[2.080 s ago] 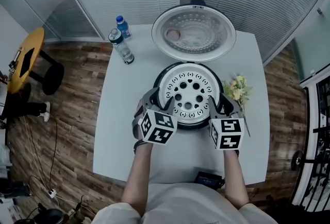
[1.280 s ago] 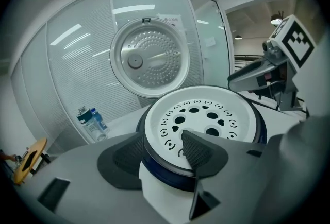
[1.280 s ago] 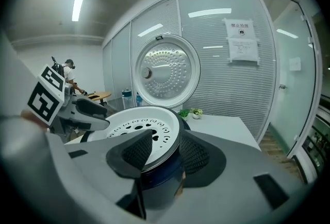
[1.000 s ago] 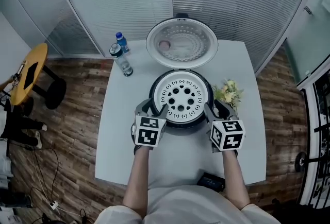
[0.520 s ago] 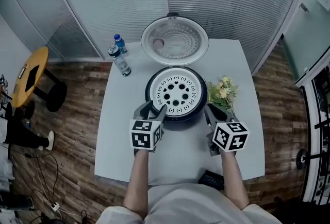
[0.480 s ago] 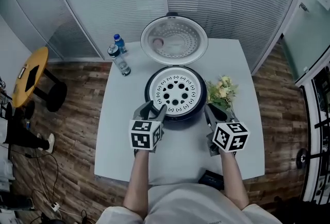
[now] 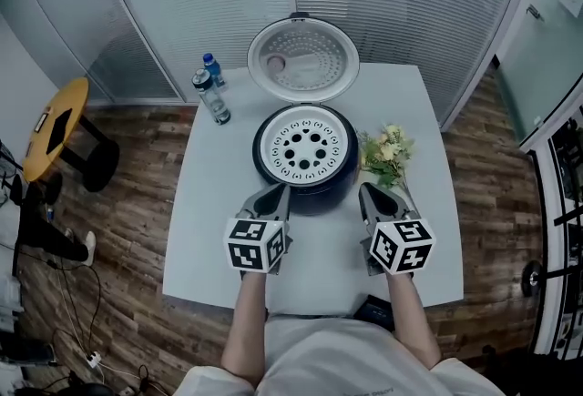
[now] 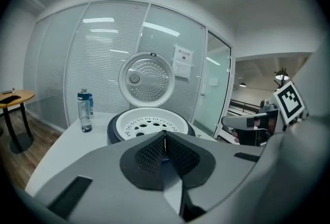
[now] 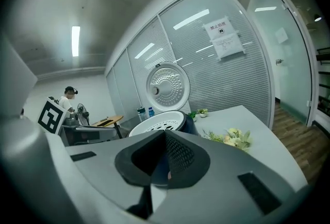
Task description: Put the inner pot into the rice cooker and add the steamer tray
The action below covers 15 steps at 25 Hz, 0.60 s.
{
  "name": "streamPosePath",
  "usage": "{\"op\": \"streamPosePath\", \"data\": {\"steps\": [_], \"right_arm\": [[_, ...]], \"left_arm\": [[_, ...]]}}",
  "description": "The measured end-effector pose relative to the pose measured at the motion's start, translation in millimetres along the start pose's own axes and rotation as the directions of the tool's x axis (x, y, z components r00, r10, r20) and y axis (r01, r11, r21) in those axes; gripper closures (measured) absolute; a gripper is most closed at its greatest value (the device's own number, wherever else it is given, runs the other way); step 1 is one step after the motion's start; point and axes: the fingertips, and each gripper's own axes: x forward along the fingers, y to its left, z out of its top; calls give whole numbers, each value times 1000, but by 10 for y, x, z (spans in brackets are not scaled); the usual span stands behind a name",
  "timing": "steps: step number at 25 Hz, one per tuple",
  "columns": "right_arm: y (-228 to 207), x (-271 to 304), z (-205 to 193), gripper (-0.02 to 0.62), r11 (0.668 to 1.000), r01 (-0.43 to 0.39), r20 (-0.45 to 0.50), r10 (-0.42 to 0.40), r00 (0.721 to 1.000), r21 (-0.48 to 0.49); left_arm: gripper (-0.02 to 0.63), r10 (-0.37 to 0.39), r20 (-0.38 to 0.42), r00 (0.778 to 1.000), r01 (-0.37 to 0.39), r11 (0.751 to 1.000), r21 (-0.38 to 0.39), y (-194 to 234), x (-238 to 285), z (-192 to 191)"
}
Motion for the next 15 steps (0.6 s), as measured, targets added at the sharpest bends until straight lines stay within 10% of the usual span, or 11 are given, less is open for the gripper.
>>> {"op": "streamPosePath", "data": {"steps": [15], "right_arm": [[-14,-201,0,578,999,15,4,-15,1000,-30]], "left_arm": [[598,-53,68,996,57,997,-60,-195,-107,119]]}}
